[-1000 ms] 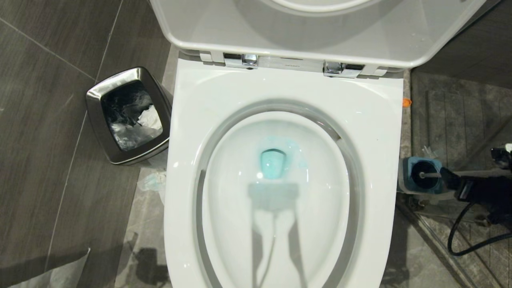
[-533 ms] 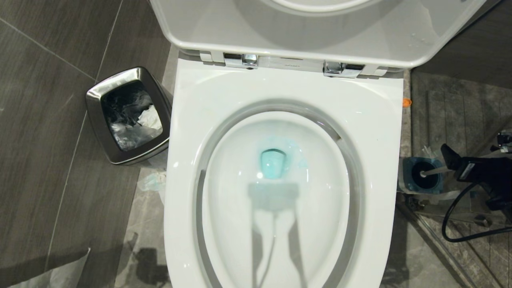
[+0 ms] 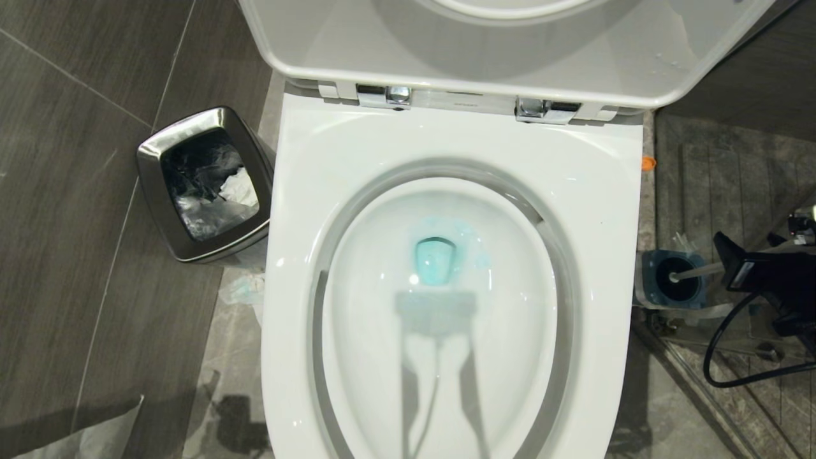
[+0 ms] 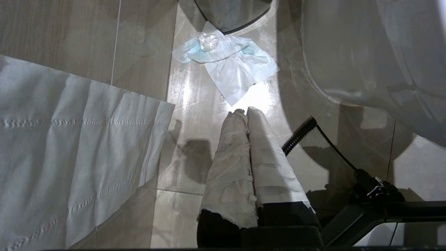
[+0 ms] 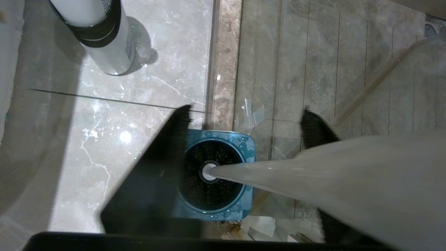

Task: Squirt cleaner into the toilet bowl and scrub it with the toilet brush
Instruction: Scrub the toilet bowl

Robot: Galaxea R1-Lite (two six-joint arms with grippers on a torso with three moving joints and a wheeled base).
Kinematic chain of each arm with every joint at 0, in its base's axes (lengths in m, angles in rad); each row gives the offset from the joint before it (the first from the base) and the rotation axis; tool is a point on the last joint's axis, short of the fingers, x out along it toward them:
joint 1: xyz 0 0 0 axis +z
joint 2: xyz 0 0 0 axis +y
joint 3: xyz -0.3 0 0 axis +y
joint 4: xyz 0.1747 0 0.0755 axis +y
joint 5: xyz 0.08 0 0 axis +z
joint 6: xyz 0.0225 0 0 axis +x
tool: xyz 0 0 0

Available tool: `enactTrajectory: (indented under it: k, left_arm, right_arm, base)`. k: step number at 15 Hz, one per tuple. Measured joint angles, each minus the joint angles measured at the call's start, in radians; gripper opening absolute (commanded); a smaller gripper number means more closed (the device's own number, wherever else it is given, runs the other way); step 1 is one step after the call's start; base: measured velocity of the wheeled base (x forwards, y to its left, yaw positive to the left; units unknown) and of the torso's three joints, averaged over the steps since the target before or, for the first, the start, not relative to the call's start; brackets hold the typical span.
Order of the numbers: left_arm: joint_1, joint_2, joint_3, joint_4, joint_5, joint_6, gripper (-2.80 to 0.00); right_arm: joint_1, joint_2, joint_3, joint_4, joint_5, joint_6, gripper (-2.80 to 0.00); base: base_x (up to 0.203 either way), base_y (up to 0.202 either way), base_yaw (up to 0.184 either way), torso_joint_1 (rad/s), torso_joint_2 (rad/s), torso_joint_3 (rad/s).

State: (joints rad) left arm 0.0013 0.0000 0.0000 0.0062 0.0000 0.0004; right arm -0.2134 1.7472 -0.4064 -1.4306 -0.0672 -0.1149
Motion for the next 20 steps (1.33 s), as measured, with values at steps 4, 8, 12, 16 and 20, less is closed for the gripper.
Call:
enactTrajectory:
  k: [4, 8, 12, 16, 20]
  left_arm:
    - [0.0, 0.0, 0.0, 0.0, 0.0, 0.001, -2.8]
    - [0.0, 0.0, 0.0, 0.0, 0.0, 0.0, -2.8]
    - [0.0, 0.0, 0.0, 0.0, 0.0, 0.001, -2.8]
    - [0.0, 0.0, 0.0, 0.0, 0.0, 0.001, -2.8]
    - [0.0, 0.0, 0.0, 0.0, 0.0, 0.0, -2.8]
  right_arm:
    - [-0.001, -0.002, 0.001, -0.013, -0.003, -0.001, -2.8]
    - [-0.001, -0.006, 0.006, -0.016, 0.003, 0.006, -2.8]
    - [0.0, -0.014, 0.013, -0.017, 0.005, 0.006, -2.8]
    - [-0.001, -0.03, 0.021, -0.023, 0.003, 0.01, -2.8]
    - [-0.001, -0.073, 0.032, -0.032, 0.003, 0.009, -2.8]
  base:
    - [0.0, 0.0, 0.0, 0.0, 0.0, 0.0]
    - [0.0, 0.0, 0.0, 0.0, 0.0, 0.0]
    - [0.0, 0.0, 0.0, 0.0, 0.0, 0.0]
    - [0.0, 0.0, 0.0, 0.0, 0.0, 0.0]
    - [0.0, 0.0, 0.0, 0.0, 0.0, 0.0]
